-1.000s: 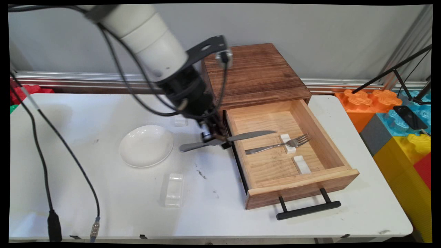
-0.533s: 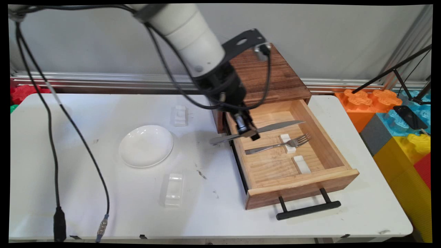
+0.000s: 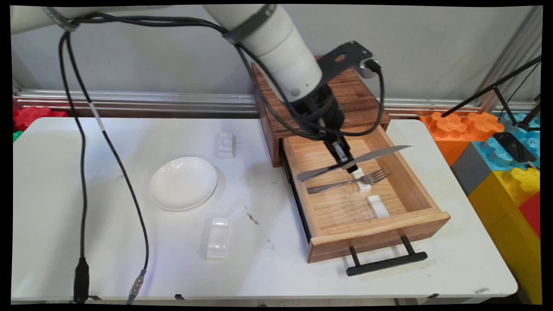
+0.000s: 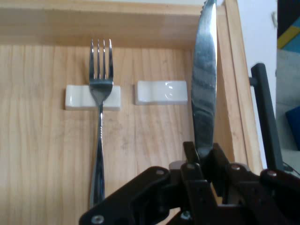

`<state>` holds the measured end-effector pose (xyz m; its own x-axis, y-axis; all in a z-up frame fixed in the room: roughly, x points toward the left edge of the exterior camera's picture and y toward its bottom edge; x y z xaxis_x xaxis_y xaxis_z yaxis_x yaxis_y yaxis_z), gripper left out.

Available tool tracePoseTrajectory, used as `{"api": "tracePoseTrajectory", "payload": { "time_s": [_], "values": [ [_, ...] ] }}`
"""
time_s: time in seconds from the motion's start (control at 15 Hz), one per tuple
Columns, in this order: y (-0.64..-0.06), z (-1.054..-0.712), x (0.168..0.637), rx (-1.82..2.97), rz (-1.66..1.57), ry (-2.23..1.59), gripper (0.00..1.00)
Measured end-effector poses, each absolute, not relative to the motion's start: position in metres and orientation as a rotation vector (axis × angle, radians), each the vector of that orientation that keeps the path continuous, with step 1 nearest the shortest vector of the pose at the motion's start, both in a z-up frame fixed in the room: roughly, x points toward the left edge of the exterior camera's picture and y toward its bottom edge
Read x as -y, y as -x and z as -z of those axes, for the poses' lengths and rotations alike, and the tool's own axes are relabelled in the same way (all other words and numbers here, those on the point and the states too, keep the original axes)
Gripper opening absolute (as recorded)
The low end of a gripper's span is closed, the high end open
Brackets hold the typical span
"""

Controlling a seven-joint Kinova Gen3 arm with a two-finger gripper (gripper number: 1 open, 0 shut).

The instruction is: Place the picked object into the drawer

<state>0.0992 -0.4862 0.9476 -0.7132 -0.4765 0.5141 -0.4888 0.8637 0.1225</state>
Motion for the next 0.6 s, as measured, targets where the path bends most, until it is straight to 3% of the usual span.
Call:
{"api": "tracePoseTrajectory", "payload": {
  "time_s": [0.6],
  "values": [
    [-0.060, -0.915, 0.511, 2.445, -0.044, -0.727, 0.00]
  ]
}}
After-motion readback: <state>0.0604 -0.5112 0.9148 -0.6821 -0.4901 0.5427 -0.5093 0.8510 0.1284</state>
